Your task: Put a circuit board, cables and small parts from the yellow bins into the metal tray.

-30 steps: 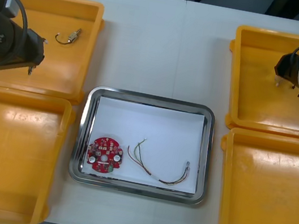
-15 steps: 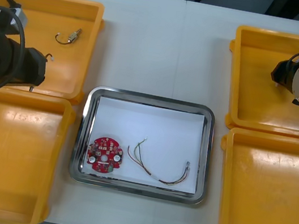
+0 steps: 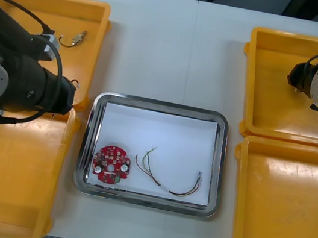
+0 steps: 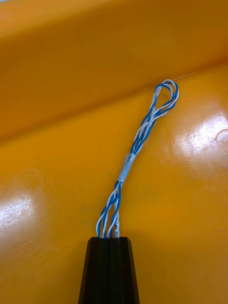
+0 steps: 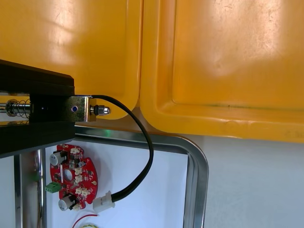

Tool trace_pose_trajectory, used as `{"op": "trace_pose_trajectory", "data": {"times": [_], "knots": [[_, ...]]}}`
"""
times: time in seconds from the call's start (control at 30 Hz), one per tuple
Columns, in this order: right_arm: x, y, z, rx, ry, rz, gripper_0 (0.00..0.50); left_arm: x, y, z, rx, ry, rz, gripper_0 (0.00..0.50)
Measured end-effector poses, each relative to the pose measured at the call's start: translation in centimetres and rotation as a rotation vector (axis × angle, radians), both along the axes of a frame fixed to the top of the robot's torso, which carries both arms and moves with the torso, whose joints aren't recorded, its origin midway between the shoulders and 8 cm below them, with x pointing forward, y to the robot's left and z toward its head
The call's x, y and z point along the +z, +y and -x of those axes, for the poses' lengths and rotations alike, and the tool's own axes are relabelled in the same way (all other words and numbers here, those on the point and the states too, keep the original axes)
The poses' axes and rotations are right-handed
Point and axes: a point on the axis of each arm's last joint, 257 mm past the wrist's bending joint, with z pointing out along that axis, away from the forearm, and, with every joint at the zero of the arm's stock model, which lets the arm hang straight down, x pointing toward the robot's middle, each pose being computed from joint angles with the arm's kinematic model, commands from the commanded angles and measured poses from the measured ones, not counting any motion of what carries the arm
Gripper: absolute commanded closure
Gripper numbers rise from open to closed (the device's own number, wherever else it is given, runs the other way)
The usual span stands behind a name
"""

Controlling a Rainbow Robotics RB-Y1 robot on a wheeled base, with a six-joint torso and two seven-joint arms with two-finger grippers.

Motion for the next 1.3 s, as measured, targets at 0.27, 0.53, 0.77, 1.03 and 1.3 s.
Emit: {"op": "trace_pose_trajectory", "data": {"times": [0.27, 0.53, 0.77, 1.03, 1.3], "knots": [[0.1, 0.1, -0.1, 0.005, 0.000, 0.007, 0.500, -1.8, -2.7, -0.1, -0.060, -0.018, -0.039, 0.500], [0.6, 1.2, 2.4, 0.048, 0.141, 0.059, 0.500, -3.8, -4.0, 1.1, -0.114, 0.058, -0.043, 0.500], [2.2, 1.7, 5.4, 0.035, 0.243, 0.028, 0.500, -4.7, -5.0, 1.3, -0.154, 0.085, -0.060, 0.500], [1.5, 2.2, 7.8, 0.032, 0.335, -0.028, 0.500, -5.7, -5.5, -1.1, -0.144, 0.065, -0.050, 0.500], [-0.7, 2.9, 10.2, 0.040, 0.423, -0.068, 0.500, -5.8, -5.6, -2.9, -0.119, 0.029, -0.075, 0.500]]}}
